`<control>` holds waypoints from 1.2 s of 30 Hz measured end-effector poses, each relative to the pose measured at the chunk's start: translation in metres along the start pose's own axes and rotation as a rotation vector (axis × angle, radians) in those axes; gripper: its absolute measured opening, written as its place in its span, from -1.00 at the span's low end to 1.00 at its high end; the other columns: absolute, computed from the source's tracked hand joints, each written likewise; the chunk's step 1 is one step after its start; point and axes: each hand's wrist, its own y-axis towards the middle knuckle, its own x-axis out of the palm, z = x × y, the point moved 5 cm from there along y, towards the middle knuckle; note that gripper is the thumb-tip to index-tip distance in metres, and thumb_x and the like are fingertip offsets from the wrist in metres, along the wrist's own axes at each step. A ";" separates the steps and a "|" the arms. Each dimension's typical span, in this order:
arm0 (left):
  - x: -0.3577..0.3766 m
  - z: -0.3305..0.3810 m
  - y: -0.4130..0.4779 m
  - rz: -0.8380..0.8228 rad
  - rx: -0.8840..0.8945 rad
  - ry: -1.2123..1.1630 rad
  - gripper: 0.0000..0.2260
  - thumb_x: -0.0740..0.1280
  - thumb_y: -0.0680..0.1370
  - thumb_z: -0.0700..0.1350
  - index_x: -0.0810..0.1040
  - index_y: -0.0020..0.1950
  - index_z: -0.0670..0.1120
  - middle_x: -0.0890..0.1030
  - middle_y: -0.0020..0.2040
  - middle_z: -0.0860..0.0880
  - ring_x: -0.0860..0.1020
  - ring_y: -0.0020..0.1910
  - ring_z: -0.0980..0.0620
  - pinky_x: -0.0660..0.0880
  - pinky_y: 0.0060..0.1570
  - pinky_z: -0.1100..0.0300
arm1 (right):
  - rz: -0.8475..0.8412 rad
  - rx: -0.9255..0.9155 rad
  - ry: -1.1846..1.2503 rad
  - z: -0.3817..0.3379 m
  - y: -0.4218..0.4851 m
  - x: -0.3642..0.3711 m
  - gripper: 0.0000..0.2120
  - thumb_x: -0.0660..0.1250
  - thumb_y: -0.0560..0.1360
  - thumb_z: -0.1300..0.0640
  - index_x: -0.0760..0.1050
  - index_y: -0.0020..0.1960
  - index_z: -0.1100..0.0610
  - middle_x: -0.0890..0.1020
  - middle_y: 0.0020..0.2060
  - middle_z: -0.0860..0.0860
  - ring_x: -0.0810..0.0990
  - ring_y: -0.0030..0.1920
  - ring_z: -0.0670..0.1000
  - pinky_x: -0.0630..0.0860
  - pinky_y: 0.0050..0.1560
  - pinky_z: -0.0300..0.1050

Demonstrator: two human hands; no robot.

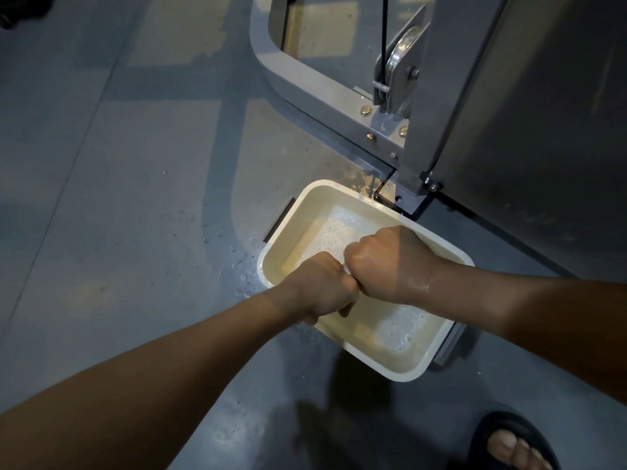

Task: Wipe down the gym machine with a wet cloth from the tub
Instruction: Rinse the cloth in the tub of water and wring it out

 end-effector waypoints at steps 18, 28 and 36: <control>-0.023 -0.007 -0.018 0.093 0.524 0.380 -0.78 0.30 0.63 -0.03 0.40 0.24 -0.06 0.55 0.03 -0.02 0.56 -0.07 -0.05 0.52 -0.05 0.05 | -0.148 0.244 0.542 0.016 -0.010 -0.007 -0.75 0.40 0.51 0.02 0.35 -0.23 0.01 0.52 -0.27 -0.03 0.58 -0.19 0.05 0.44 -0.28 -0.11; -0.039 -0.032 -0.062 0.277 0.066 0.028 -0.84 0.19 0.66 -0.05 0.34 -0.07 -0.08 0.48 -0.22 -0.02 0.45 -0.27 0.02 0.30 -0.34 0.13 | -0.390 0.681 1.032 -0.004 -0.044 -0.008 -0.55 0.30 0.56 0.11 0.48 0.44 0.17 0.57 0.31 0.12 0.55 0.29 0.09 0.48 0.22 -0.10; -0.051 -0.009 -0.170 0.179 -0.096 -0.250 -0.79 0.13 0.67 0.00 0.45 0.12 -0.11 0.58 0.03 -0.08 0.54 -0.03 -0.07 0.39 -0.12 0.11 | -0.264 0.692 0.889 -0.049 -0.091 -0.080 -0.61 0.19 0.63 0.19 0.49 0.44 0.09 0.50 0.44 0.05 0.44 0.45 0.10 0.38 0.43 -0.08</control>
